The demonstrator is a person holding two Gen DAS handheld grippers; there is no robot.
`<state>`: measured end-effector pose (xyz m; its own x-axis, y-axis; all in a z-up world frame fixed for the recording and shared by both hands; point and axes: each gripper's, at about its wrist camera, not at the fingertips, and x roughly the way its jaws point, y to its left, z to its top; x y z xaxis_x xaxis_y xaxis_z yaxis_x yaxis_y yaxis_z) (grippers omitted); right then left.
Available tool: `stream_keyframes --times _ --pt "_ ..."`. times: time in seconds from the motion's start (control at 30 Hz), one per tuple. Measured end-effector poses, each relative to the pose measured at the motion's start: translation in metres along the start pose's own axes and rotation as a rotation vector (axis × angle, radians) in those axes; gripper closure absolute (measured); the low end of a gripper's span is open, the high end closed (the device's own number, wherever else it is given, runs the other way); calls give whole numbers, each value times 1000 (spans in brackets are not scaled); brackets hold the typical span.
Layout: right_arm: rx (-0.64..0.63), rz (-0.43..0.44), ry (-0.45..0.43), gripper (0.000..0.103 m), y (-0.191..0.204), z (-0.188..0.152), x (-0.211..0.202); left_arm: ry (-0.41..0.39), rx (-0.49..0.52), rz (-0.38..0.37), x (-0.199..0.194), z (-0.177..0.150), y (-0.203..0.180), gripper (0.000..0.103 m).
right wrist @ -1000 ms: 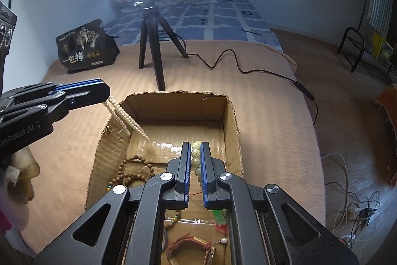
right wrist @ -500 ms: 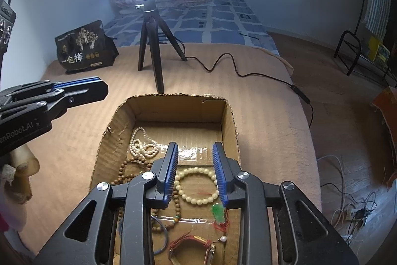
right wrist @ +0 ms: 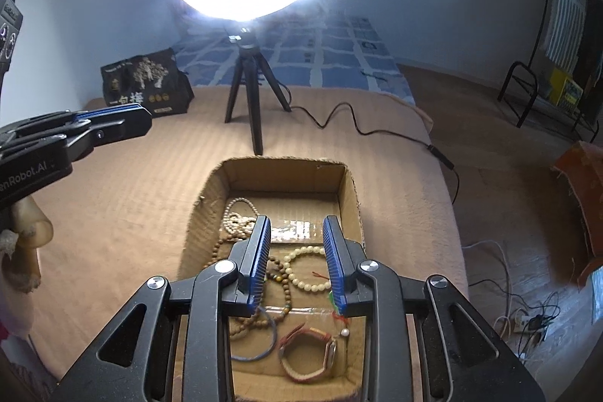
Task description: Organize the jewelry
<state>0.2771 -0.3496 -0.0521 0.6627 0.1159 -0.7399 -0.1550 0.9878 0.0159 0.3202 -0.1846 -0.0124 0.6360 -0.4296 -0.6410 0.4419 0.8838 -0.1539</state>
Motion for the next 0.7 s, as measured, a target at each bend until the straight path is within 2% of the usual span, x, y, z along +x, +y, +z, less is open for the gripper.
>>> stream_keyframes --times 0.13,0.2,0.27,0.3,0.33,0.37,0.43,0.47,0.6,0.67,0.7 --pt "-3 3 -28 75 12 -2 -29 -28 28 -2 -36 -1 -6 98" --pt "-10 5 -46 71 19 -3 -44 -40 41 0 -50 -2 -9 98" --pt "-13 5 -62 60 25 -5 -57 -49 52 2 -68 -4 -12 97" --pt "-12 5 -72 59 29 -7 -66 -53 60 6 -76 -6 -14 96" --pt "-15 9 -78 59 32 -9 -73 -59 67 14 -86 -9 -15 85" --pt "-18 10 -81 59 35 -10 -78 -65 67 18 -94 -12 -15 65" --pt "-21 5 -90 56 41 -14 -92 -89 53 22 -112 -18 -16 40" --pt "-21 6 -93 49 44 -17 -97 -95 51 22 -120 -21 -16 37" --pt "-8 3 -104 39 51 -29 -116 -100 81 43 -149 -36 -20 36" --pt "9 -13 -111 28 54 -37 -127 -99 94 57 -162 -46 -22 27" --pt "12 -20 -116 27 55 -40 -131 -102 94 66 -169 -52 -21 25"
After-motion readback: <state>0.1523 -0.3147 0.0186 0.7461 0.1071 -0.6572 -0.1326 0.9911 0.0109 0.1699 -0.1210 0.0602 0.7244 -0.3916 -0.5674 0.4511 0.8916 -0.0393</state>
